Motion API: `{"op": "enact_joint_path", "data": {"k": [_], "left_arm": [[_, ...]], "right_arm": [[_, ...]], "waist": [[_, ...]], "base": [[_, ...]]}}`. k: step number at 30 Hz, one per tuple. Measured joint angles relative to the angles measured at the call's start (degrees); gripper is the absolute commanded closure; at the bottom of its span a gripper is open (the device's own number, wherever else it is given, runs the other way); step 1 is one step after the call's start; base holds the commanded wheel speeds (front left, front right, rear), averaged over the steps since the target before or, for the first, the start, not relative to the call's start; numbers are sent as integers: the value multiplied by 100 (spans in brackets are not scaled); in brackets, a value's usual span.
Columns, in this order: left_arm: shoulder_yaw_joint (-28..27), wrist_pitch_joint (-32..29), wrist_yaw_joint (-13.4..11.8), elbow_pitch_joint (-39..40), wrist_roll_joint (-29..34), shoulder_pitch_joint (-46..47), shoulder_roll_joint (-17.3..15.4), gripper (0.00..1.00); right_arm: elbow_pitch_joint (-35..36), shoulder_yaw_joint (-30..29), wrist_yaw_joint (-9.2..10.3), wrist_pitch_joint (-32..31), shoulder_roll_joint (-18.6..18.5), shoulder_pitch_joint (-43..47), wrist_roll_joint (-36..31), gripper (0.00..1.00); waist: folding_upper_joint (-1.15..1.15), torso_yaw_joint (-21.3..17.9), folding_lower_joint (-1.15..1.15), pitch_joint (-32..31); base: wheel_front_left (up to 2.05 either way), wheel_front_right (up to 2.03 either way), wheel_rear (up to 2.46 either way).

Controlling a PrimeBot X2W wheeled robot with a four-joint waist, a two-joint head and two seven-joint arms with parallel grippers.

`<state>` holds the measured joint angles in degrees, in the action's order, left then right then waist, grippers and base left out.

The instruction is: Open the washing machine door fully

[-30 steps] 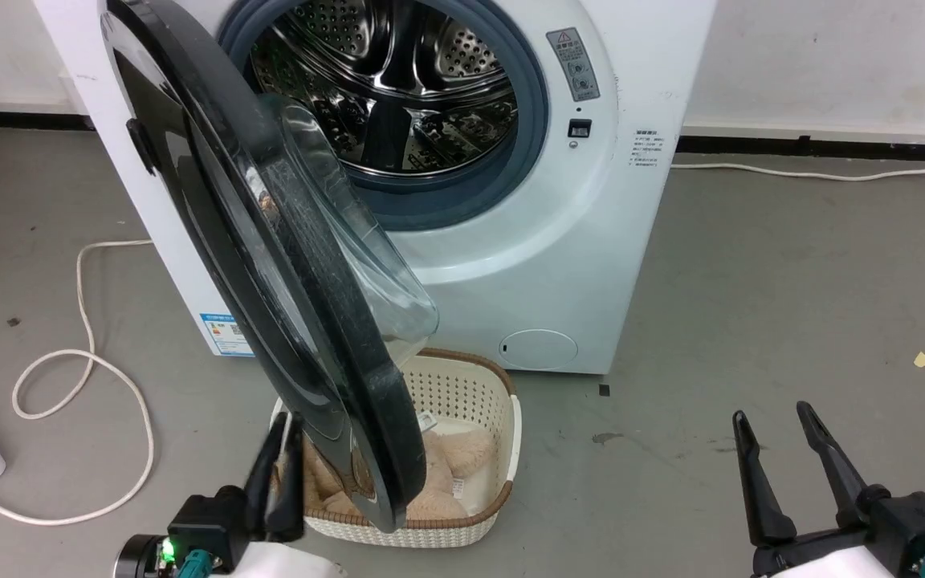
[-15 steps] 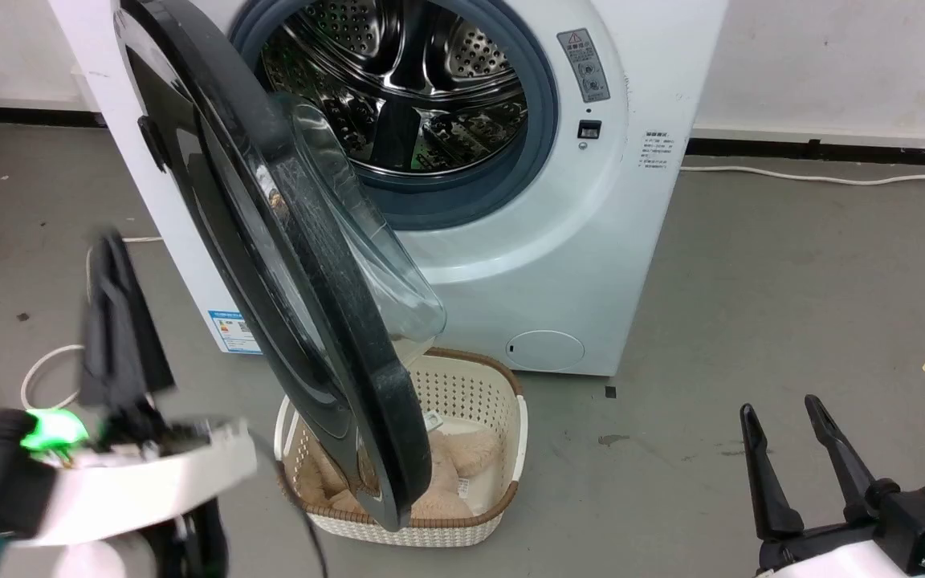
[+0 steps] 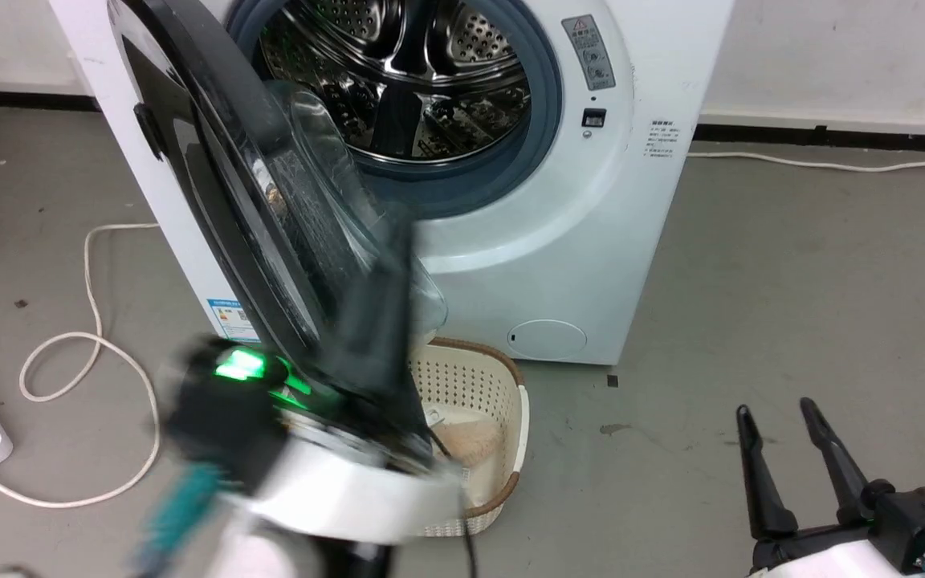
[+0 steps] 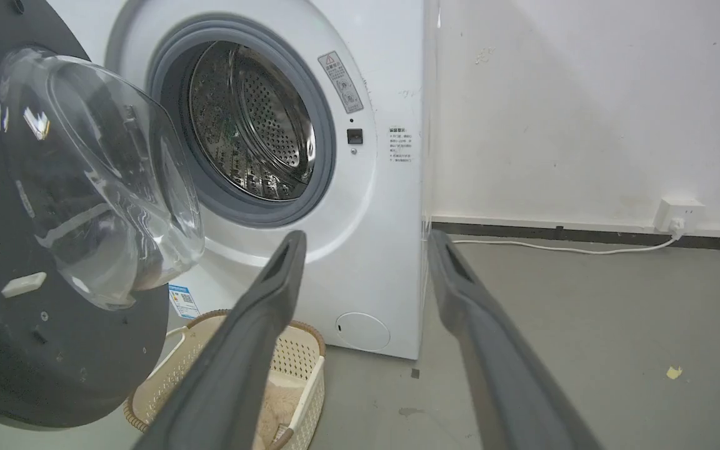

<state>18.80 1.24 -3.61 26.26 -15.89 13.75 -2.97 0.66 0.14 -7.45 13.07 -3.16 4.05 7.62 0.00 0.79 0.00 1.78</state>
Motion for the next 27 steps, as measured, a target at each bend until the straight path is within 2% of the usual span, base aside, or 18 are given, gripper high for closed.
{"op": "enact_joint_path", "data": {"k": [4, 9, 17, 23, 27], "left_arm": [[670, -32, -3, -546, -163, -299, 8, 100], [1077, 81, -110, -1482, -289, -559, 18, 100], [935, 472, -288, -2937, -321, -627, -71, 100], [799, 773, -328, -3274, -347, -659, -136, 100], [737, 887, -332, -3323, -356, -786, -231, 100]], "right_arm": [[-59, -16, 0, 19, 1, -65, 1, 0], [-109, -8, 0, 23, 2, -111, 11, 0], [-133, 30, 0, 66, 5, -119, 54, 0], [-110, 12, 0, 75, 5, -119, 221, 0], [-68, 42, 0, 74, 7, -115, 248, 0]], "waist": [[0, -20, 0, 43], [0, -32, 0, 83], [0, -21, 0, 150], [0, 153, 1, 199], [0, 441, 0, 187]], "base": [[0, 0, 0], [0, 0, 0], [0, 0, 0], [0, 0, 0], [0, 0, 0]]}}
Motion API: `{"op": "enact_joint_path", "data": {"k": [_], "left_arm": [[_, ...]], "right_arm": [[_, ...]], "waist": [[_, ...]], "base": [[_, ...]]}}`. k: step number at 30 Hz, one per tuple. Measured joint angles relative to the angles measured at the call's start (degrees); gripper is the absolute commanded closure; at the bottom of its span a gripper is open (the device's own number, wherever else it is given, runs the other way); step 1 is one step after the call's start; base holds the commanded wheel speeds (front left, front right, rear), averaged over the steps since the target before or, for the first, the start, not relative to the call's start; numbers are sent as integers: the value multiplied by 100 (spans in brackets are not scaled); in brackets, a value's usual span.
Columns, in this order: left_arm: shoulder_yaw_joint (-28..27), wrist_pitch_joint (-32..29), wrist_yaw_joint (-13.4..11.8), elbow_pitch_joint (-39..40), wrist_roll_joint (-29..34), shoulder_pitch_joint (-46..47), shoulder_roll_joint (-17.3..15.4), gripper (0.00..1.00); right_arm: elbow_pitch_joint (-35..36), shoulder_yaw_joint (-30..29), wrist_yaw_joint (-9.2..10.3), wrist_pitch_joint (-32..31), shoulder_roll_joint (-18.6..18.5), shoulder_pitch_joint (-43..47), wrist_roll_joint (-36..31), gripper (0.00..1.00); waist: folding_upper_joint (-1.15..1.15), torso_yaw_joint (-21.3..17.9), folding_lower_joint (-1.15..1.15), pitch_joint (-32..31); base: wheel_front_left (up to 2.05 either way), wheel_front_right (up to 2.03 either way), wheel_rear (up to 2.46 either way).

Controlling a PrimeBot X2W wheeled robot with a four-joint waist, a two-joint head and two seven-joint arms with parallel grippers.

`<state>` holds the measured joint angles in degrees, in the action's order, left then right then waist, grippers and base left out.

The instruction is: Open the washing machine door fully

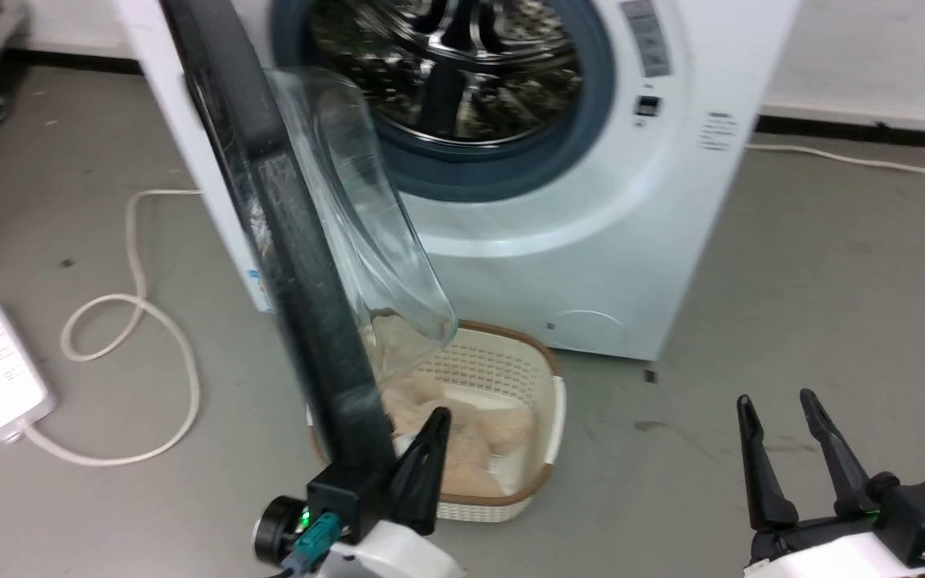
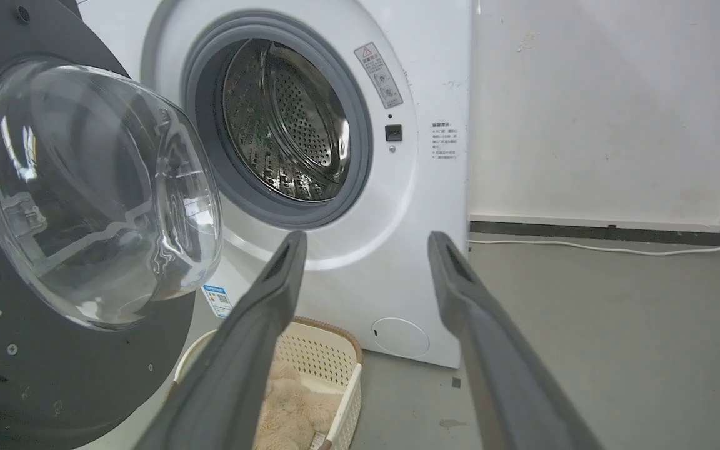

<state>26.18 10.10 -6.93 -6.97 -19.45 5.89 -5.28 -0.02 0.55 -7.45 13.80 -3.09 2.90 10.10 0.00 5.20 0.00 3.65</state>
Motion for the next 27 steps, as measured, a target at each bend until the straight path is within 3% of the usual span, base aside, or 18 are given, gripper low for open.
{"op": "enact_joint_path", "data": {"k": [16, 27], "left_arm": [[-761, 156, -261, 172, -335, -230, -432, 100], [-2075, 119, -328, 41, -809, 255, -1510, 100]], "right_arm": [[36, 110, 0, -132, 3, 9, -59, 0], [364, 177, 0, -479, -112, -220, -252, 0]], "waist": [[0, 1371, 0, -13], [0, 1627, -1, 726]], "base": [[0, 0, 0], [0, 0, 0]]}}
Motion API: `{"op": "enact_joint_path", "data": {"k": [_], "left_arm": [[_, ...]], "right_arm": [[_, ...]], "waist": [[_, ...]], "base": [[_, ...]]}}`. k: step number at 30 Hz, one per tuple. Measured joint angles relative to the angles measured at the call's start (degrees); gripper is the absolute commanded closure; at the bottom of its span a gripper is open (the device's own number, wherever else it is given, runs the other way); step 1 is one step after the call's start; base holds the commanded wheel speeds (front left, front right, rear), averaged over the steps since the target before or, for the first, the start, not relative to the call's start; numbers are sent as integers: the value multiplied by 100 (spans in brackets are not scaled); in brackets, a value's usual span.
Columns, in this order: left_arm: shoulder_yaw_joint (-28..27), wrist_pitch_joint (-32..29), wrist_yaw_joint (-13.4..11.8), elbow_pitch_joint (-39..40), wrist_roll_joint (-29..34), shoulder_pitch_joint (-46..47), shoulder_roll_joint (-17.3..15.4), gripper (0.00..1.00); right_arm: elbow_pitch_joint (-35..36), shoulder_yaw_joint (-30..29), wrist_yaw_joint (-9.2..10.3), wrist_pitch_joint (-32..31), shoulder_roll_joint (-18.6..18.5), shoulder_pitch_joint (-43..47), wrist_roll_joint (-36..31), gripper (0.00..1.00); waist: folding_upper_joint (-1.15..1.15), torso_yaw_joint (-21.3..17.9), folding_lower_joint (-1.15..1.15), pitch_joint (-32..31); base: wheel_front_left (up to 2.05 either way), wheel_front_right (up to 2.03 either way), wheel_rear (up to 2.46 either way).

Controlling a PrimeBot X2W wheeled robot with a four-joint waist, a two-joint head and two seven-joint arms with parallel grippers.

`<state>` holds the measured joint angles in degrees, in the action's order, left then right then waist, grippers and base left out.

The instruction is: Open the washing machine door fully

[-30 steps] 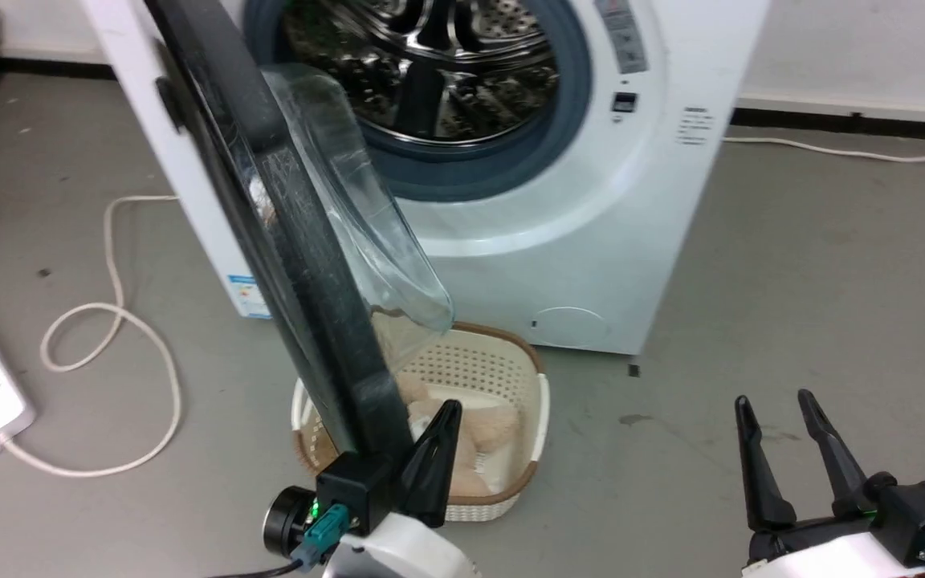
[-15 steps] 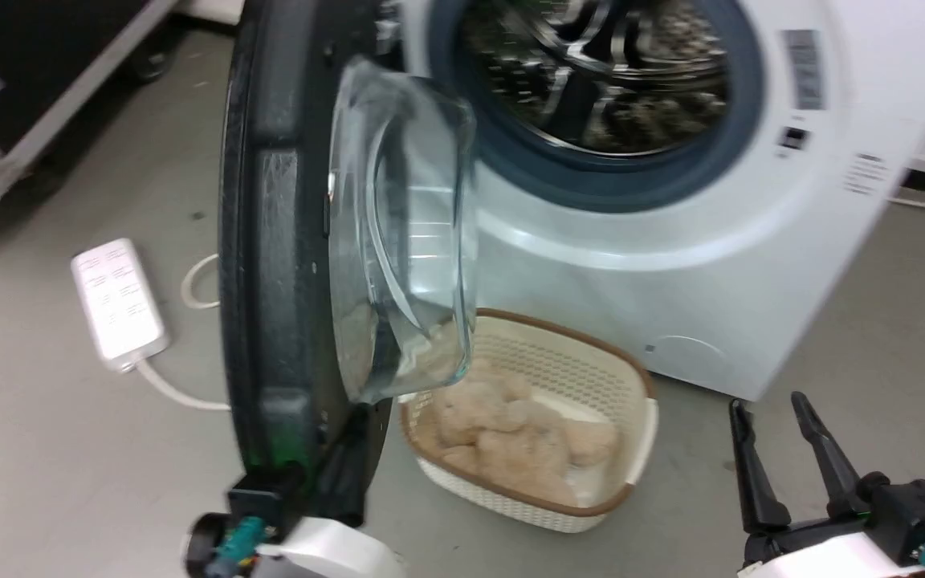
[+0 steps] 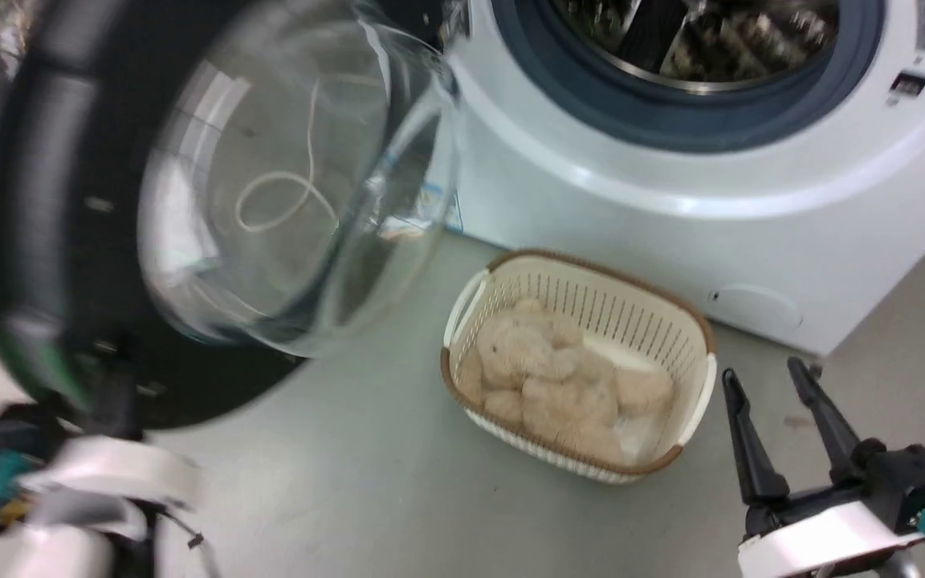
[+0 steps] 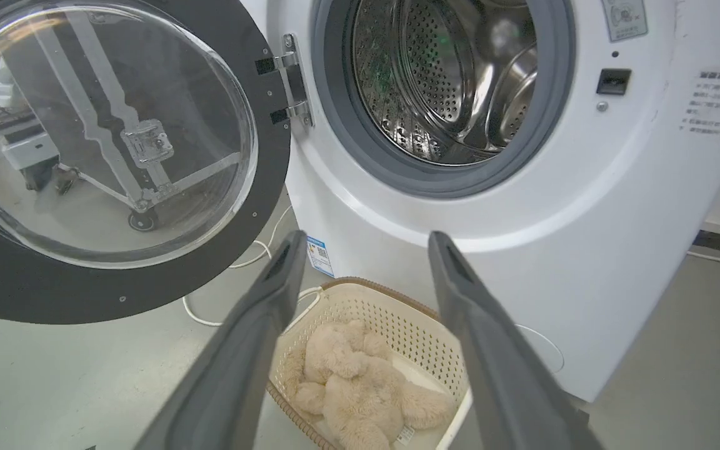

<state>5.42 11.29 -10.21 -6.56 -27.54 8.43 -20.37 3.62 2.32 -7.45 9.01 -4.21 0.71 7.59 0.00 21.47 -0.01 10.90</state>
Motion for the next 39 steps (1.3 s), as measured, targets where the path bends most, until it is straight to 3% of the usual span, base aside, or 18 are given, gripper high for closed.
{"op": "enact_joint_path", "data": {"k": [4, 8, 13, 18, 23, 31, 39], "left_arm": [[-407, -15, 97, -361, -93, 282, -506, 100], [-704, -15, 242, -745, -311, 566, -788, 100], [-801, 85, 448, -1306, -382, 966, -977, 100], [-765, 245, 575, -1784, -309, 1233, -959, 100], [-828, 332, 738, -1830, -98, 1273, -851, 100], [-923, 339, 879, -615, 536, 734, -234, 100], [-464, 339, 987, 410, 838, -60, 412, 100]], "right_arm": [[141, 99, 0, -93, -137, -136, -27, 0], [246, 2, 0, -153, -203, -227, -58, 0], [300, -94, 0, -193, -259, -239, -59, 0], [331, -192, 0, -196, -258, -239, -58, 0], [278, -192, 0, -178, -244, -236, -58, 0], [69, -358, 0, 14, -126, -216, -131, 0], [41, -354, 0, 178, 2, -120, -303, 0]], "waist": [[0, -58, 0, 300], [0, -158, 0, 558], [0, -249, 0, 783], [0, -275, 0, 816], [0, -295, 1, 638], [0, -397, 2, 97], [0, -935, 2, -447]], "base": [[0, 0, 0], [0, 0, 0], [0, 0, 0], [0, 0, 0], [0, 0, 0], [0, 0, 0], [0, 0, 0]]}}
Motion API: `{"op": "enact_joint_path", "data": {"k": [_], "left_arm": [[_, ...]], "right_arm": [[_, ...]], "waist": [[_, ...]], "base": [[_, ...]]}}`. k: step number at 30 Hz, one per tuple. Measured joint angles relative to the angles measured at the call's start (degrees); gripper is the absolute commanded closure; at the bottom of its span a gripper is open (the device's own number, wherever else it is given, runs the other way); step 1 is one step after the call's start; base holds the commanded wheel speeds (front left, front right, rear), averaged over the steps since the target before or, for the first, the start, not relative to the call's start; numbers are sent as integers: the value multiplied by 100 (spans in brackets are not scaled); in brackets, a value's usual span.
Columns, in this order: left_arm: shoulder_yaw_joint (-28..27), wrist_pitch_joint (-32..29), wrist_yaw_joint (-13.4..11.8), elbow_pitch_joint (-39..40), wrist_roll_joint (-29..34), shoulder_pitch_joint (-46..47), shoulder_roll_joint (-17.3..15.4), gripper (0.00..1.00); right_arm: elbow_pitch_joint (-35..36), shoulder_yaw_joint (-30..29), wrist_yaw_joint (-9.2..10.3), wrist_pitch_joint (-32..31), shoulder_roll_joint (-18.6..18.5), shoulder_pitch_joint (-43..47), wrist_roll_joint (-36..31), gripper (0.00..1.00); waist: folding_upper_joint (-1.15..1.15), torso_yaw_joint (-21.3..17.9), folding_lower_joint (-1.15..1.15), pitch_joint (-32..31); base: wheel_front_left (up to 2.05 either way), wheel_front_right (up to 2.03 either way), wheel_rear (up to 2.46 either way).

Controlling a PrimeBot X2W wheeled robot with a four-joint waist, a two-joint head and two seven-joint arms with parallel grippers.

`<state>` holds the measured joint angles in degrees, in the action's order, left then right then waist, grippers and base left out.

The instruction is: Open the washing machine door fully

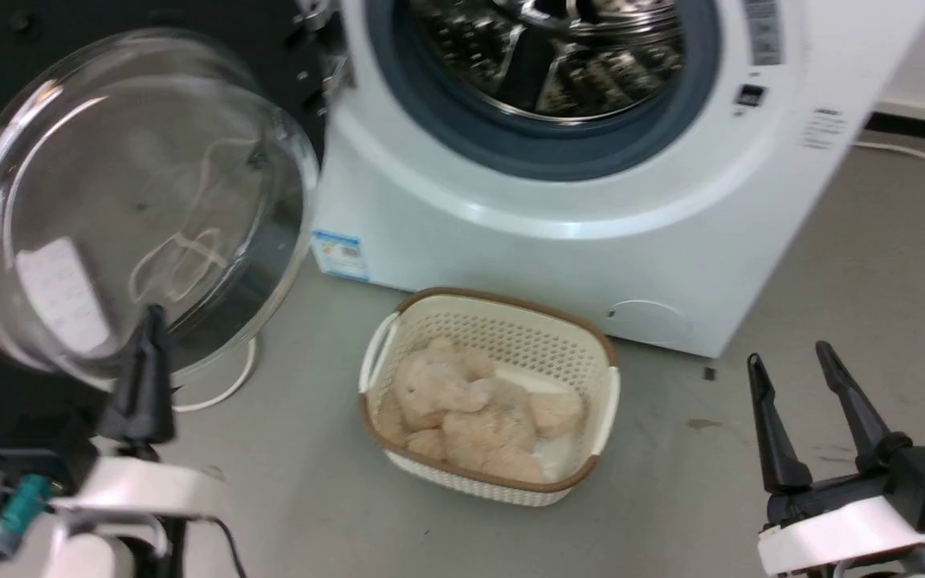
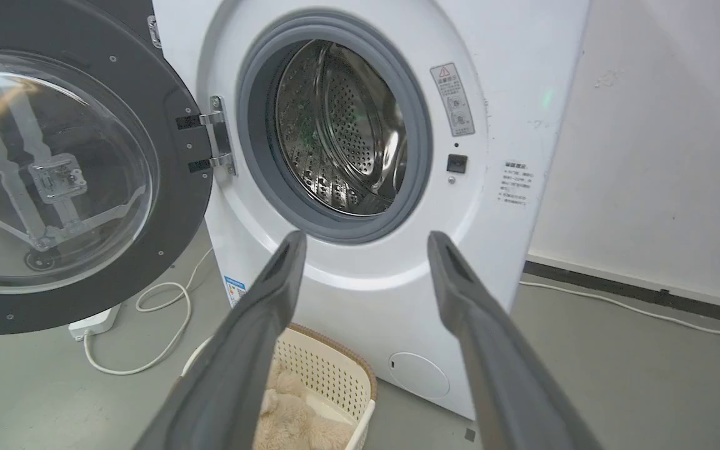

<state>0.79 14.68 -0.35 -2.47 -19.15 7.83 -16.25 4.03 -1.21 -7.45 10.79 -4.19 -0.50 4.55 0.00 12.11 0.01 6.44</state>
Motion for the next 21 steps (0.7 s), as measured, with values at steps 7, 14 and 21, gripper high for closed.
{"op": "enact_joint_path", "data": {"k": [7, 14, 21], "left_arm": [[438, -49, -159, 225, 210, -611, 370, 0], [781, -68, -372, 138, 492, -912, 641, 0], [888, -44, -528, -42, 548, -1082, 801, 0]], "right_arm": [[98, 103, 0, 0, 55, 104, -16, 0], [99, 60, 0, 53, 82, 338, -11, 0], [-11, 111, 0, 163, 98, 505, 136, 0]], "waist": [[0, -561, -1, -289], [0, -905, -1, -514], [0, -1036, -1, -656]], "base": [[0, 0, 0], [0, 0, 0], [0, 0, 0]]}}
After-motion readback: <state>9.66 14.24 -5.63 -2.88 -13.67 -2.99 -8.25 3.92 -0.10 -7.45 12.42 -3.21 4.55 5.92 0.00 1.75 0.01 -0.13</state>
